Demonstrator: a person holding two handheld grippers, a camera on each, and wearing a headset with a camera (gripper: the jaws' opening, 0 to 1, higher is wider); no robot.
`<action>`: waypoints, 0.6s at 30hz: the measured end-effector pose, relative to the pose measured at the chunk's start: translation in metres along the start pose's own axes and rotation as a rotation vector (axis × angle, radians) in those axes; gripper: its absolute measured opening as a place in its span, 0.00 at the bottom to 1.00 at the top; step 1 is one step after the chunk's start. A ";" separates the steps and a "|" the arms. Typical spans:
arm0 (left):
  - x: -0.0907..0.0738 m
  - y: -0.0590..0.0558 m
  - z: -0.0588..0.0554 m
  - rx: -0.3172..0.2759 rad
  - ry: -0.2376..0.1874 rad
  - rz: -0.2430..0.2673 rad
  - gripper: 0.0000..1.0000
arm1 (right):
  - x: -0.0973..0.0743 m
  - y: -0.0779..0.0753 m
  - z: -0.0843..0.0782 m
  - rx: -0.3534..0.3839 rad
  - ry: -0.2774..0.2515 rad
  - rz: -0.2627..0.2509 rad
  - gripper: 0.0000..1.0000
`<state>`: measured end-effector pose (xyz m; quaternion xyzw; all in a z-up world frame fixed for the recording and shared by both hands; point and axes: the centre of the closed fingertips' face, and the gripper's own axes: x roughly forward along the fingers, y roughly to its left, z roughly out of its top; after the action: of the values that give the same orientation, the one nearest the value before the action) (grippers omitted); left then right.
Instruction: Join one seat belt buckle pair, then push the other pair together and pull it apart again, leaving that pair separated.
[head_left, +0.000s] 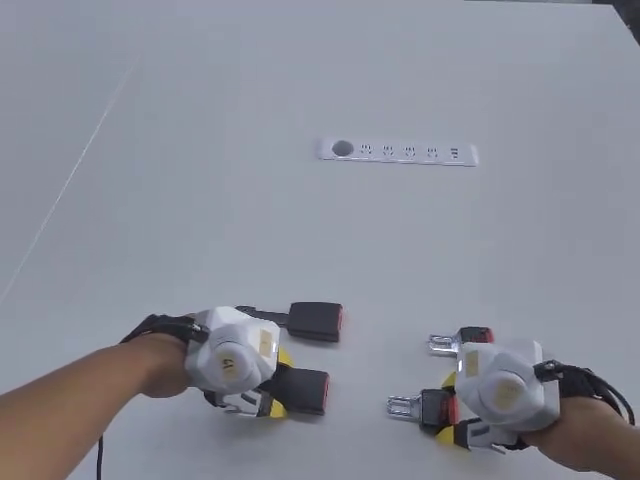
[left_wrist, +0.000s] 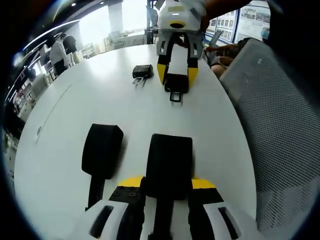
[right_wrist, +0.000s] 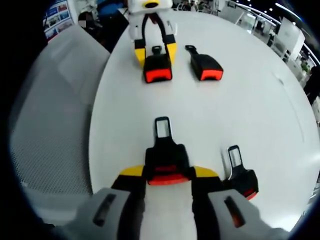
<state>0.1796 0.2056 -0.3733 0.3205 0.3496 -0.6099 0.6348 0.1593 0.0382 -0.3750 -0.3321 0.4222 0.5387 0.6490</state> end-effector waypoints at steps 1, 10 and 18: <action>0.000 0.000 0.000 -0.001 0.000 0.000 0.34 | 0.001 -0.001 0.002 -0.002 -0.002 0.002 0.36; 0.000 0.002 -0.003 -0.015 0.001 0.007 0.34 | 0.014 -0.004 0.028 -0.025 -0.039 0.010 0.36; 0.001 0.002 -0.004 -0.031 0.005 0.014 0.34 | 0.025 -0.004 0.052 -0.030 -0.079 0.017 0.36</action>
<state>0.1810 0.2083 -0.3758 0.3146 0.3585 -0.5990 0.6433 0.1743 0.0939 -0.3762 -0.3167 0.3908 0.5631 0.6557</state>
